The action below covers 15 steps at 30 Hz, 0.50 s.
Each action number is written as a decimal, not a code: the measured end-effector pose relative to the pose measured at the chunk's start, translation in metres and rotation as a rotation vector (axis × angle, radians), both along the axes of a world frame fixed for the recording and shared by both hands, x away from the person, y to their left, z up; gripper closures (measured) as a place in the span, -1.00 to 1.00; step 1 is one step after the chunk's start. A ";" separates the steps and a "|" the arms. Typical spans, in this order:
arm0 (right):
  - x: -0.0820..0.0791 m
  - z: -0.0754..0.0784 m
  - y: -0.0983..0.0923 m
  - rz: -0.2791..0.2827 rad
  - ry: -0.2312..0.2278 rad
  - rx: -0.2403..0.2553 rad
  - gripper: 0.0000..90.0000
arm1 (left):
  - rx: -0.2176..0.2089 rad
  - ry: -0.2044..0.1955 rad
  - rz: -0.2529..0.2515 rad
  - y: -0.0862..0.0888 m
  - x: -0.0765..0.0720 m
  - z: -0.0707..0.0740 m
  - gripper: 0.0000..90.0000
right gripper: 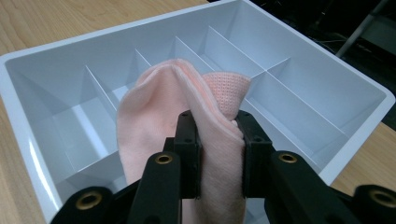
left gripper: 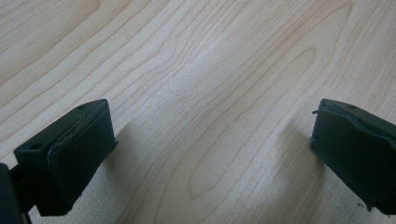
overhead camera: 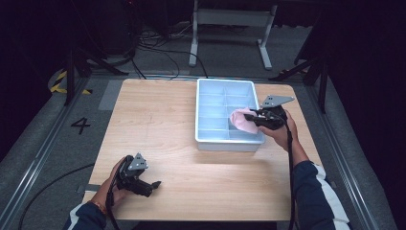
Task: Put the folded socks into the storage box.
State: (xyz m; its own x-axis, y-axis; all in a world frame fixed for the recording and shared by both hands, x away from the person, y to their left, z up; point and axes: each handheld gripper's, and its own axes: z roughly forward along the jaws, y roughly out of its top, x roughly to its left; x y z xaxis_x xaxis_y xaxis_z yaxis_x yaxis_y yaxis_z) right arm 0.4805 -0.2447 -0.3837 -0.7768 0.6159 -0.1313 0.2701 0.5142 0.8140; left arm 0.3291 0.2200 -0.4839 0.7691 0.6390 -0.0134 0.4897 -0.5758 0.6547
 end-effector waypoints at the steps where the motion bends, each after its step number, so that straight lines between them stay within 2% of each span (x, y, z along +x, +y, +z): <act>1: 0.002 -0.002 0.001 0.002 0.001 -0.005 0.63 | 0.000 0.000 0.000 0.000 0.000 0.000 -1.00; 7: 0.008 -0.009 0.002 -0.010 0.016 -0.019 0.63 | 0.000 0.000 0.000 0.000 0.000 0.000 -1.00; 15: 0.013 -0.014 0.003 -0.025 0.011 -0.051 0.63 | 0.000 -0.001 0.001 0.000 0.000 0.000 -1.00</act>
State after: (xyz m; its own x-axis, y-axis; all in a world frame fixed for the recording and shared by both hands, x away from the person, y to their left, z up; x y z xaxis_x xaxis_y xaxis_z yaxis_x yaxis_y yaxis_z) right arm 0.4939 -0.2421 -0.3976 -0.7628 0.6279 -0.1546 0.2922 0.5479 0.7838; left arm 0.3289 0.2200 -0.4839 0.7686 0.6396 -0.0126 0.4898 -0.5757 0.6548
